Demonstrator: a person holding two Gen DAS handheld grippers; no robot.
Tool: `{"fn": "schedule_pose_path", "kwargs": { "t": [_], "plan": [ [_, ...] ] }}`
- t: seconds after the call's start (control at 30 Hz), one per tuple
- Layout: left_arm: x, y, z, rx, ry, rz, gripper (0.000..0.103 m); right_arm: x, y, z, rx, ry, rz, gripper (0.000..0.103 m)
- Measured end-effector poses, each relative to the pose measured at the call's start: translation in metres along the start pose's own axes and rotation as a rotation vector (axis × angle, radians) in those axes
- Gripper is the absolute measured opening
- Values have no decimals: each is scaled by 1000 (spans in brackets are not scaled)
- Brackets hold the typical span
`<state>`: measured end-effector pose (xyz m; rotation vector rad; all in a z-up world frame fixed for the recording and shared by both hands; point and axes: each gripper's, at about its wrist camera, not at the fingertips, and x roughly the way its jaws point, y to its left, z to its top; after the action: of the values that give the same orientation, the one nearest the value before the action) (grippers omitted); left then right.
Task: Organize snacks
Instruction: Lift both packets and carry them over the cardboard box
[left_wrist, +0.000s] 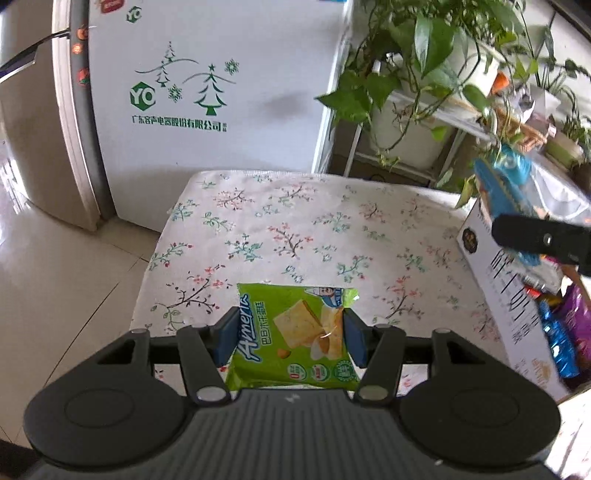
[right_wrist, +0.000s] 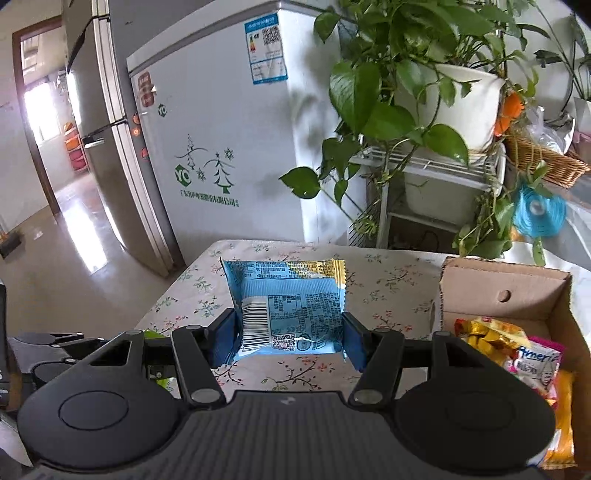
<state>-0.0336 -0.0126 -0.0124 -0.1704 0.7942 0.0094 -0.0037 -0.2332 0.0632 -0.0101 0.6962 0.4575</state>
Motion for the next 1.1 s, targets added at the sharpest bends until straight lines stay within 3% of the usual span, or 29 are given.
{"fn": "schedule_pose_path", "kwargs": {
  "t": [0.3,0.67,0.87,1.1],
  "plan": [
    [-22,-26,14,-1,-51,-23,57,-29,-17,9,33,-76,-18,67],
    [-39,-95,23,53,-83,-152,57,-86,-79,21,172,-194,-71,67],
    [-42,-143,24,98,-85,-228,57,-111,-126,12,289,-206,-155,67],
    [-41,-190,17,135,-68,-295,57,-113,-162,4,436,-167,-203,67]
  ]
}}
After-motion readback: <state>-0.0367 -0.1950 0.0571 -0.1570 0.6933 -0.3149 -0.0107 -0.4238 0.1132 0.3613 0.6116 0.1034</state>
